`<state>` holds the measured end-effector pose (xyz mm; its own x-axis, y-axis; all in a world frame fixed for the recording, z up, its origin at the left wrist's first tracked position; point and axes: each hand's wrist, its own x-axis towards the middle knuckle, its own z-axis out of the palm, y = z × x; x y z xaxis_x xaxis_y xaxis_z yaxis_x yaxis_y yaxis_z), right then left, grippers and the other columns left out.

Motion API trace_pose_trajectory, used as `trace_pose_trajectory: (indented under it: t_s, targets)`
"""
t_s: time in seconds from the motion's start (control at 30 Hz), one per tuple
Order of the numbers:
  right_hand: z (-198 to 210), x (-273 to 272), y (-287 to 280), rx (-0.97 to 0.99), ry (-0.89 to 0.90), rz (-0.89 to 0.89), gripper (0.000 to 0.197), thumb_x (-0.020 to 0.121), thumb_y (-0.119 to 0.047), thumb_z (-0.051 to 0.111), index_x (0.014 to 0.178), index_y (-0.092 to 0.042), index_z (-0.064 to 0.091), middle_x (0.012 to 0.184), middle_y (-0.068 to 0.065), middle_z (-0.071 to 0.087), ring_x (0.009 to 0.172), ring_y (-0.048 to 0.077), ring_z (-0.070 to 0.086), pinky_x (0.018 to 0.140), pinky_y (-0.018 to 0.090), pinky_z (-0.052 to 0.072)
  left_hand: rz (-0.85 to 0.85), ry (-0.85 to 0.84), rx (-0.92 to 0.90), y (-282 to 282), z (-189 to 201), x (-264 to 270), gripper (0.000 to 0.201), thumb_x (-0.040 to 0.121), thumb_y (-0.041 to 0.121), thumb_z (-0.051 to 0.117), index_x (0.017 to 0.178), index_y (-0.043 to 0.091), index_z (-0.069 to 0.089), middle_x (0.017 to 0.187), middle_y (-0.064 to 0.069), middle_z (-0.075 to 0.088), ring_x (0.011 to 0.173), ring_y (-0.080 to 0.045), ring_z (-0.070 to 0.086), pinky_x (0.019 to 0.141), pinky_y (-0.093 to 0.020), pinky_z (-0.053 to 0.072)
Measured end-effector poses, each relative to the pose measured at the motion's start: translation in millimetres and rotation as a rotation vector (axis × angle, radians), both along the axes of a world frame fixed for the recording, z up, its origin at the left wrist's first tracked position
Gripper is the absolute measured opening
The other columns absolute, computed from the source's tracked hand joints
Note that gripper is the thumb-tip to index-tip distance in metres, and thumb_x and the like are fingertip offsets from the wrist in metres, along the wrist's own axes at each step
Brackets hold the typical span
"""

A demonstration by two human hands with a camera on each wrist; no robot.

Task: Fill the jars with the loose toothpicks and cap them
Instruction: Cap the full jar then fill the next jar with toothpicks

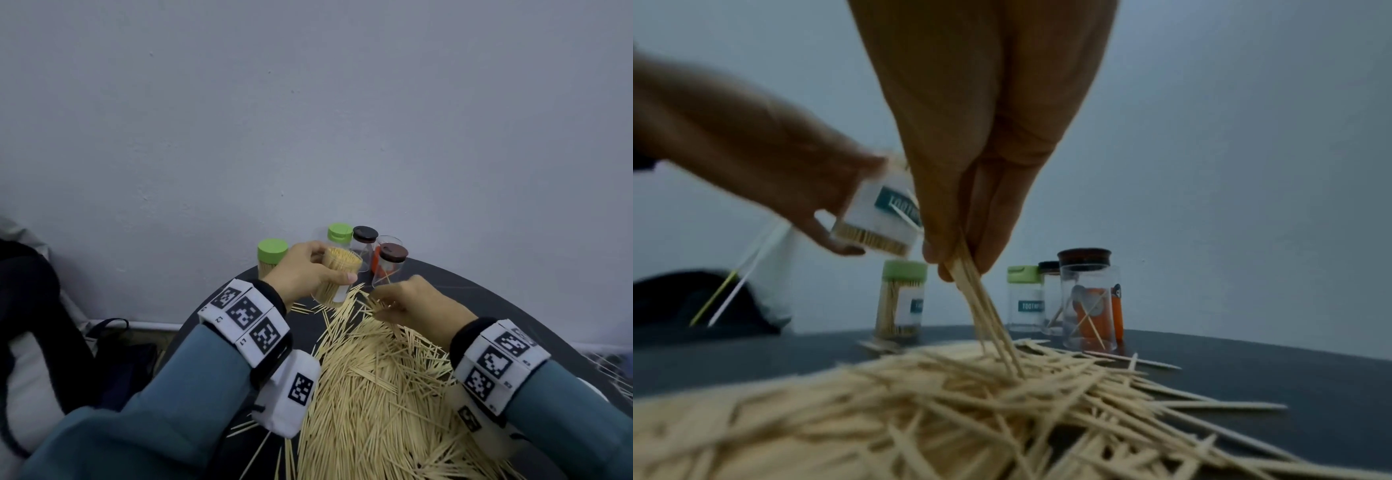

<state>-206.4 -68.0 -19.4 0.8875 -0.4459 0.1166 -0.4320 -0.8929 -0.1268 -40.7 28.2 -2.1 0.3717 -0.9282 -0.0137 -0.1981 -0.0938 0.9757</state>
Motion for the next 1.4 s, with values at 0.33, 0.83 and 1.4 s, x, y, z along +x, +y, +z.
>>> trace_pose_trajectory:
  t_s: [0.33,0.83,1.4]
  targets:
    - [12,-36,-2,0.343,-0.61,-0.165,0.012,0.077,-0.016,0.074,0.079,-0.01,0.063,0.077,-0.008,0.069,0.066,-0.012,0.062,0.059,0.001,0.042,-0.217,-0.122,0.013,3,-5,-13,0.056,0.066,-0.002,0.08,0.114,0.016,0.058,0.105,-0.002,0.064,0.09,-0.011,0.059,0.077,-0.025,0.05]
    - [20,-31,17,0.577,-0.908,-0.062,0.014,0.079,-0.01,0.07,0.092,-0.007,0.067,0.082,0.001,0.073,0.074,0.009,0.071,0.064,0.017,0.055,-0.357,-0.164,0.078,3,-13,-35,0.046,0.072,0.011,0.079,0.114,0.018,0.062,0.101,0.006,0.066,0.091,-0.004,0.059,0.072,-0.019,0.044]
    - [0,-24,22,0.667,-0.816,-0.043,0.022,0.077,-0.031,0.067,0.096,-0.019,0.066,0.092,0.0,0.074,0.095,0.011,0.069,0.089,0.042,0.053,-0.347,-0.1,0.118,2,-17,-35,0.049,0.074,0.016,0.079,0.119,0.02,0.059,0.108,0.004,0.069,0.109,-0.013,0.061,0.091,-0.039,0.052]
